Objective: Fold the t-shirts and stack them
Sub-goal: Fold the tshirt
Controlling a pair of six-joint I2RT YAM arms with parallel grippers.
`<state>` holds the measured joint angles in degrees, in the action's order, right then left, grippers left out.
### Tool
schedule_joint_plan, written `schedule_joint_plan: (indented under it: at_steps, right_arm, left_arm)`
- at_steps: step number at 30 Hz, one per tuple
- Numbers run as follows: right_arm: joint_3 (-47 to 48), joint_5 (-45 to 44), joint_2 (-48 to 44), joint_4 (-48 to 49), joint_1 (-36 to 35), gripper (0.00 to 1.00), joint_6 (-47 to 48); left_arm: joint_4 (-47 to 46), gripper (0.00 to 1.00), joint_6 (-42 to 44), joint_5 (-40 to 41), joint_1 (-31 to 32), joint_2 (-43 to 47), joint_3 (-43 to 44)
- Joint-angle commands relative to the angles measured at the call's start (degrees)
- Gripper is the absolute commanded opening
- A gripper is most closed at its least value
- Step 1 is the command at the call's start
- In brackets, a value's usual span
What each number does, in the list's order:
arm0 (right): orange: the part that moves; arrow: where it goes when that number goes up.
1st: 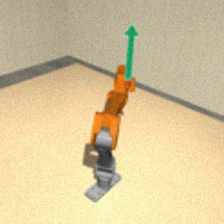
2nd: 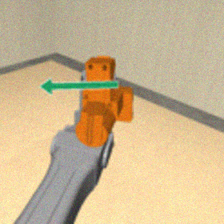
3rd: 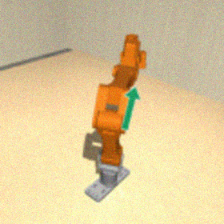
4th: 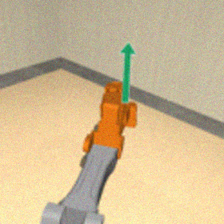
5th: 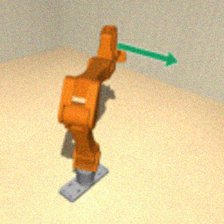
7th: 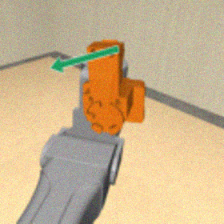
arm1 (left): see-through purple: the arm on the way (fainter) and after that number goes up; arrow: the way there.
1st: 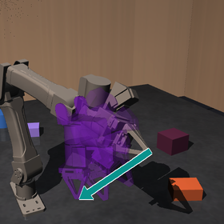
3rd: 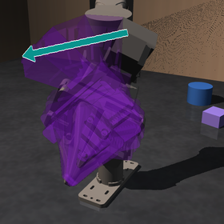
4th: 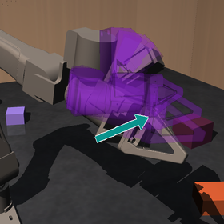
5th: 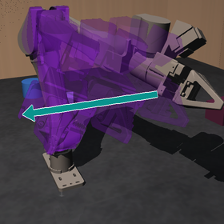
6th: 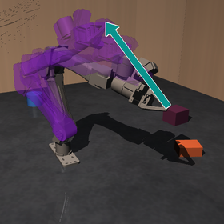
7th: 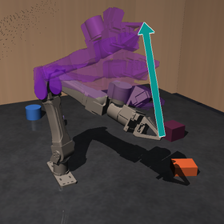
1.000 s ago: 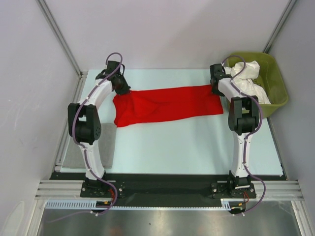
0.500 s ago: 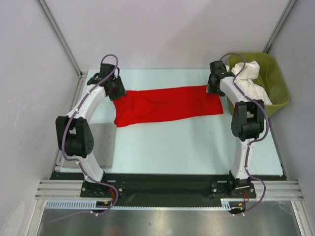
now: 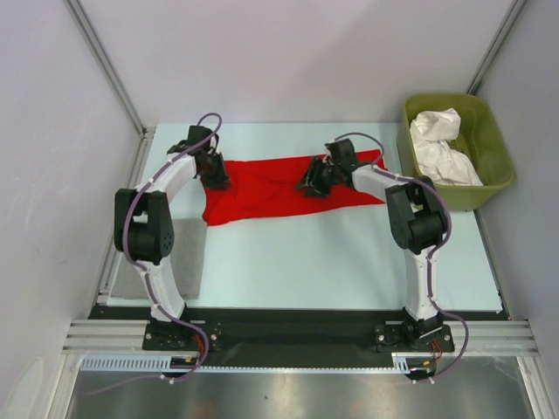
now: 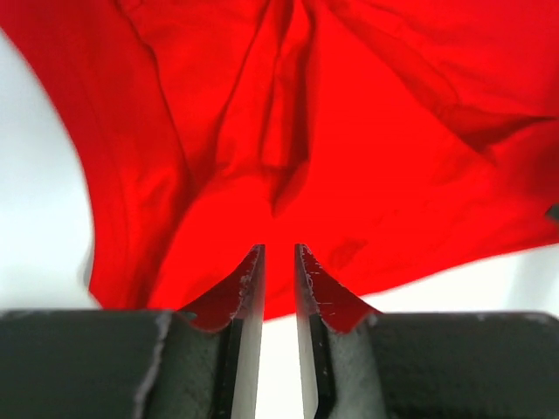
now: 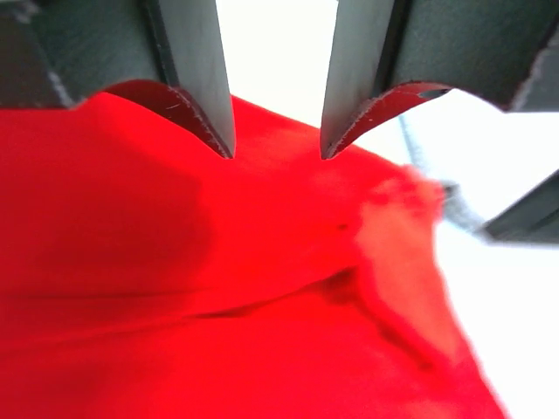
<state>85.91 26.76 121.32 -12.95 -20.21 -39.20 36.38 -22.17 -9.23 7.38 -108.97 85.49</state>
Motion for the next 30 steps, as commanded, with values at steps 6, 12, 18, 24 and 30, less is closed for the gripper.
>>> schedule_joint_plan:
  at_steps: [6,12,18,24,30]
  right_arm:
    - [0.58,9.44,5.68,23.13,-5.45,0.4,-20.11]
    - [1.02,8.83,6.39,21.92,-6.69,0.4,-19.6]
    - [0.66,9.01,7.0,22.17,-7.39,0.43,-19.42]
    - [3.47,8.83,9.11,20.86,-9.15,0.45,-19.95]
    - [5.49,8.57,10.43,19.63,-10.11,0.45,-19.95]
  left_arm:
    - [-2.98,0.26,2.31,-3.6,-0.52,-10.03,8.28]
    - [-2.89,0.33,2.13,-3.77,-1.22,-13.73,11.45]
    - [-2.89,0.35,2.13,-5.17,-1.58,-14.25,10.49]
    - [-3.07,0.33,1.87,-7.29,-1.58,-14.52,9.52]
    - [-3.16,0.32,1.34,-9.13,-1.75,-16.01,9.69]
